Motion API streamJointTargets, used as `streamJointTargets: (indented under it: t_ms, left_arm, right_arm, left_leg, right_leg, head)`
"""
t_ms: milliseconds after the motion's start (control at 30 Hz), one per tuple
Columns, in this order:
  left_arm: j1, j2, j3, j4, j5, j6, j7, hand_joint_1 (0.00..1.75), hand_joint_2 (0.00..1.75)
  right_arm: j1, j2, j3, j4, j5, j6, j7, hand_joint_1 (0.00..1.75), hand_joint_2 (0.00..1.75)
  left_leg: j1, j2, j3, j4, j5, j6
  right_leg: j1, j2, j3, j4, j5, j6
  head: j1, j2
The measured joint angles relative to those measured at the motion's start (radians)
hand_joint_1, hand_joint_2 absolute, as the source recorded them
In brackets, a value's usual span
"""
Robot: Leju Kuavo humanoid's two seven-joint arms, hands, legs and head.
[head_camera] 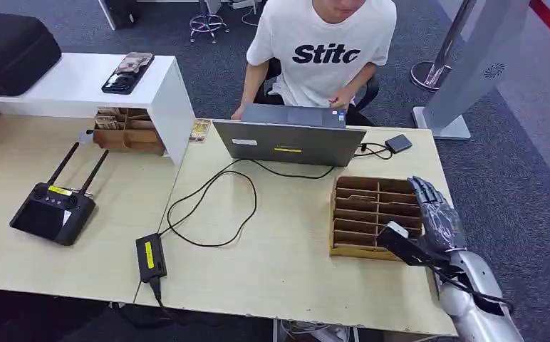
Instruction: Pass the card to the sensor for recognition and then transmit it.
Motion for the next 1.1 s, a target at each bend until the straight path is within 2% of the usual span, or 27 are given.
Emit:
streamJointTargets:
  t_ms: [33,67,233,1100]
  left_arm:
    - [0.000,0.000,0.000,0.000,0.000,0.000,0.000,0.00,1.75]
    - [0.000,0.000,0.000,0.000,0.000,0.000,0.000,0.00,1.75]
    - [0.000,0.000,0.000,0.000,0.001,0.000,0.000,0.00,1.75]
    - [0.000,0.000,0.000,0.000,0.001,0.000,0.000,0.00,1.75]
  right_arm:
    - [0.000,0.000,-0.001,0.003,0.000,0.000,0.000,1.34,1.75]
    - [0.000,0.000,-0.003,0.006,0.000,0.000,-0.001,1.48,1.75]
    - [0.000,0.000,-0.016,0.014,0.000,0.000,-0.009,1.71,1.75]
    - [-0.004,0.000,-0.026,0.012,-0.008,-0.002,-0.019,1.73,1.75]
  left_leg:
    - [0.000,0.000,0.000,0.000,0.000,0.000]
    - [0.000,0.000,0.000,0.000,0.000,0.000]
    - [0.000,0.000,0.000,0.000,0.000,0.000]
    - [0.000,0.000,0.000,0.000,0.000,0.000]
  right_leg:
    - [0.000,0.000,0.000,0.000,0.000,0.000]
    - [0.000,0.000,0.000,0.000,0.000,0.000]
    - [0.000,0.000,0.000,0.000,0.000,0.000]
    - [0.000,0.000,0.000,0.000,0.000,0.000]
  head:
    - [0.000,0.000]
    - [0.000,0.000]
    - [0.000,0.000]
    - [0.000,0.000]
